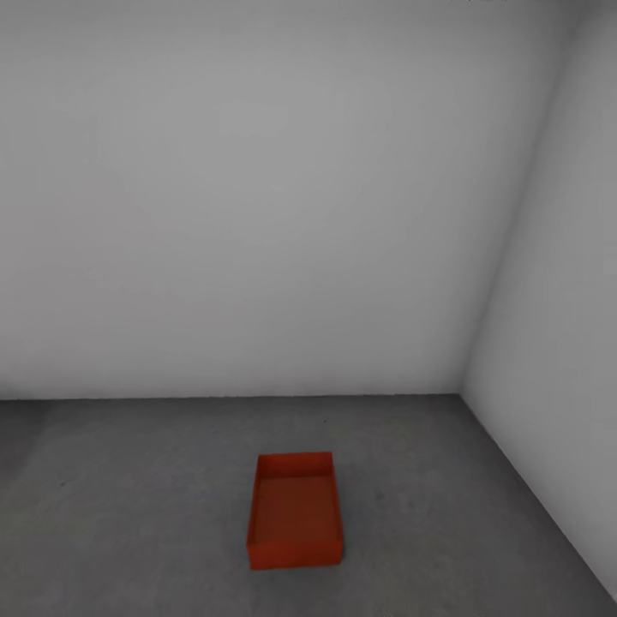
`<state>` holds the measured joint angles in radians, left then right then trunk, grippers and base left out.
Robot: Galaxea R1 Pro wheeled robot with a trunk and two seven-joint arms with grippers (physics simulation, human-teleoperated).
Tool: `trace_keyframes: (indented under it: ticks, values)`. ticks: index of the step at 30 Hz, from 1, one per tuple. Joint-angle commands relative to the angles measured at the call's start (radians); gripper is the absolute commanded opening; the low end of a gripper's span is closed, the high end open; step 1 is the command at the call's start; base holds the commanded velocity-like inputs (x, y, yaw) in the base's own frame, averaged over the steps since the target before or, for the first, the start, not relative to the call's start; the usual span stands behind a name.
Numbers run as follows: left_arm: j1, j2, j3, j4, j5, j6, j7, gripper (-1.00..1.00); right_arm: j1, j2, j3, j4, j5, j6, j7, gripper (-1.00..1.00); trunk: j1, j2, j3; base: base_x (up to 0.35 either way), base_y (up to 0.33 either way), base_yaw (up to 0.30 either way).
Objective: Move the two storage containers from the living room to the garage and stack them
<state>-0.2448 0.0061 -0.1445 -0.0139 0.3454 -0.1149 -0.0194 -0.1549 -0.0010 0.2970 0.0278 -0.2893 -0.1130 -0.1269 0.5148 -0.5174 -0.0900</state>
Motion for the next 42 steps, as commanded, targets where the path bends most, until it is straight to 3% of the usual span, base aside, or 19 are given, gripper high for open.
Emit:
trace_keyframes:
  ticks: [1, 42]
  values:
    - [-0.001, 0.000, -0.009, 0.001, 0.010, -0.003, -0.002, 1.00, -0.002, 0.000, 0.008, 0.003, -0.009, -0.005, 0.000, 1.00, 0.000, -0.002, -0.002, 0.000, 0.000, -0.249]
    - [-0.001, 0.000, -0.009, 0.000, 0.006, -0.003, -0.002, 1.00, -0.002, 0.004, 0.009, 0.004, -0.008, -0.005, 0.000, 1.00, 0.000, -0.002, -0.002, 0.000, 0.000, -0.249]
